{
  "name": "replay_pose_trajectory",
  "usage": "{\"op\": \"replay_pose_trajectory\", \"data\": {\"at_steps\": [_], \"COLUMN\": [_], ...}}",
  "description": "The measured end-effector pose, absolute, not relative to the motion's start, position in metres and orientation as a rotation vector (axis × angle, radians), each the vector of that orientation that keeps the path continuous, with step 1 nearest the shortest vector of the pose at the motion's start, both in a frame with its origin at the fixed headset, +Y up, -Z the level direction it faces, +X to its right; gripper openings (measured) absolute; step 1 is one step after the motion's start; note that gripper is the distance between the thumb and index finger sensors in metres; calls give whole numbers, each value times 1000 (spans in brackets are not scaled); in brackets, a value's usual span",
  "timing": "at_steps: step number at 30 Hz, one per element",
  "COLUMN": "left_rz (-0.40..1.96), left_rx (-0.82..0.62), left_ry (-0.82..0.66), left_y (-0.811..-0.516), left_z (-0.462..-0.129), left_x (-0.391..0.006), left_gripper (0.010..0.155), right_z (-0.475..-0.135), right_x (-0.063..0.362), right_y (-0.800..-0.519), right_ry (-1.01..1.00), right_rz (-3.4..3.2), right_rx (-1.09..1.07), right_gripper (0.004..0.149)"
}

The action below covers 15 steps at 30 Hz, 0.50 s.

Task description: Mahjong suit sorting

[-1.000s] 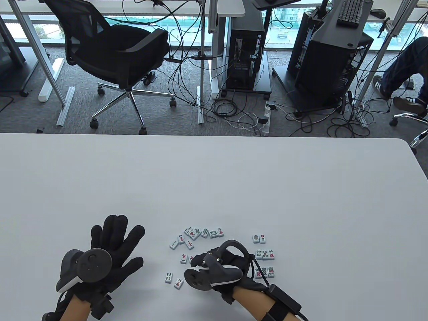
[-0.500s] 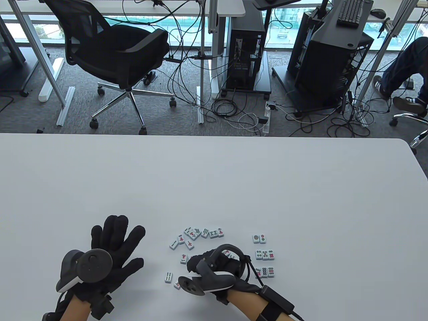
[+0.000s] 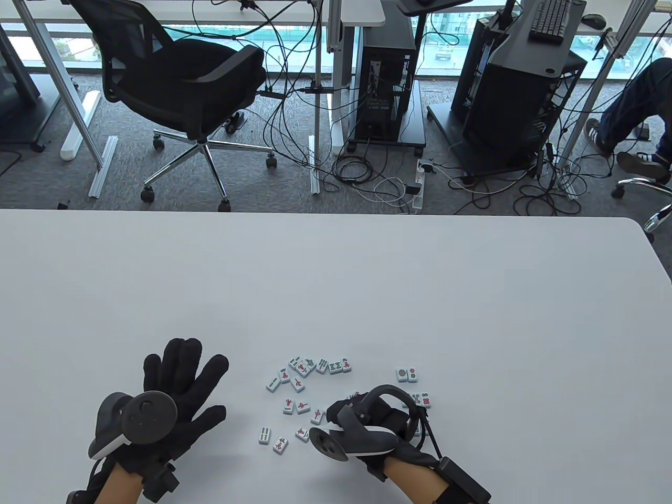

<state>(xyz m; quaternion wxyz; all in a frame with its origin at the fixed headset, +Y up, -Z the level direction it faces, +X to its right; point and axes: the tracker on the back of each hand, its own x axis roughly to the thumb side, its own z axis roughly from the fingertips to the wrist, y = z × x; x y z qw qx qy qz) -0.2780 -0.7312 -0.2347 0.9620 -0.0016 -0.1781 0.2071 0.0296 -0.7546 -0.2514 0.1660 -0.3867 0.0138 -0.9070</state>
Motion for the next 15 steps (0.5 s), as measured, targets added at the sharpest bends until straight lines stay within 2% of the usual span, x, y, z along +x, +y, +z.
{"op": "replay_pose_trajectory", "data": {"at_steps": [3, 5, 9, 15], "left_rz": [423, 425, 421, 415], "left_rx": [0, 1, -3, -7], "left_ry": [-361, -361, -363, -363], "left_y": [-731, -731, -732, -732], "left_z": [-235, -235, -235, -235], "left_x": [-278, -278, -278, -277], "left_gripper": [77, 77, 77, 77], "right_z": [-244, -241, -234, -232], "right_x": [34, 40, 46, 43], "right_y": [-753, -752, -753, -757], "right_ry": [-69, -120, -124, -182], "right_rz": [-2581, -2622, -2668, -2656], "right_rx": [-1176, -1140, -1121, -1113], "right_gripper": [41, 44, 53, 56]}}
